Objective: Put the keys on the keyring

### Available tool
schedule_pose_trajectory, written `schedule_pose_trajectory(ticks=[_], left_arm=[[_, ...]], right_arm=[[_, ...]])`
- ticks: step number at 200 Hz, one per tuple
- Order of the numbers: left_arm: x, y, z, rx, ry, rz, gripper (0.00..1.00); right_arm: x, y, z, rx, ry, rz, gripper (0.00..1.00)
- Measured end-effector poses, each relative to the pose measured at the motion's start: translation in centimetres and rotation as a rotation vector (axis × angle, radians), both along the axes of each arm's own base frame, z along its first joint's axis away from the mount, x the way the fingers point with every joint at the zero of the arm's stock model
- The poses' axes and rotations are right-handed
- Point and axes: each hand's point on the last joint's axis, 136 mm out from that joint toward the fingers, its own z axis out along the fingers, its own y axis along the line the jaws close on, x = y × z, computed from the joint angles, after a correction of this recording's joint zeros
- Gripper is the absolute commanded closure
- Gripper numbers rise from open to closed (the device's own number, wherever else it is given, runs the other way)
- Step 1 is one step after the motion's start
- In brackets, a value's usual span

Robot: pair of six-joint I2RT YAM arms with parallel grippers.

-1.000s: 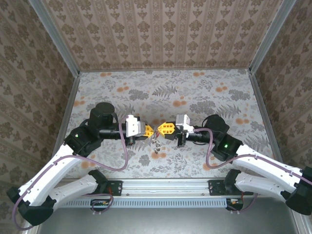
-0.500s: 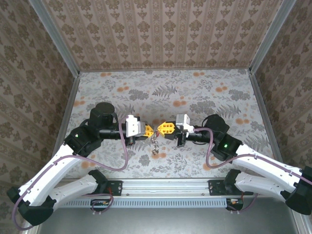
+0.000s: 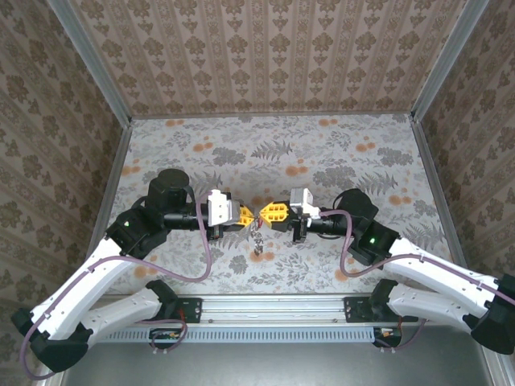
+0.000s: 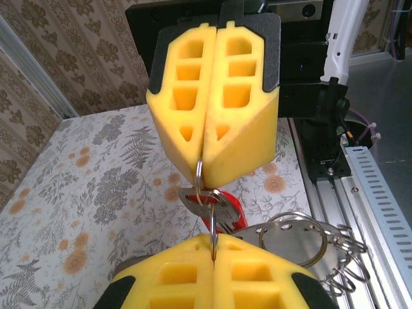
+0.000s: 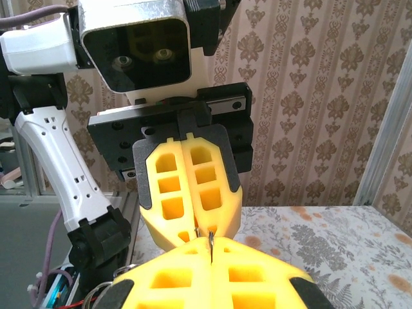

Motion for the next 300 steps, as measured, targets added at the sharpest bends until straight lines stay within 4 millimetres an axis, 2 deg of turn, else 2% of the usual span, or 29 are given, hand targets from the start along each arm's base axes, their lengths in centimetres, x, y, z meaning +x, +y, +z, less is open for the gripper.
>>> schedule_pose_trajectory(ticks=[109, 170, 243, 300], left_arm=[[0.0, 0.0, 0.0, 0.000, 0.000, 0.000, 1.00], [0.0, 0.0, 0.0, 0.000, 0.000, 0.000, 1.00], [0.1, 0.0, 0.0, 0.001, -0.001, 0.005, 1.00], [0.1, 0.0, 0.0, 0.001, -0.001, 0.005, 1.00]], right_arm=[[-0.1, 0.1, -0.2, -0.006, 0.004, 0.010, 1.00], [-0.5, -0.3, 0.5, 0.010, -0.011, 0.011, 1.00], [-0.1, 0.2, -0.5, -0.016, 0.012, 0.014, 1.00], [-0.1, 0.2, -0.5, -0.015, 0.011, 0.013, 1.00]])
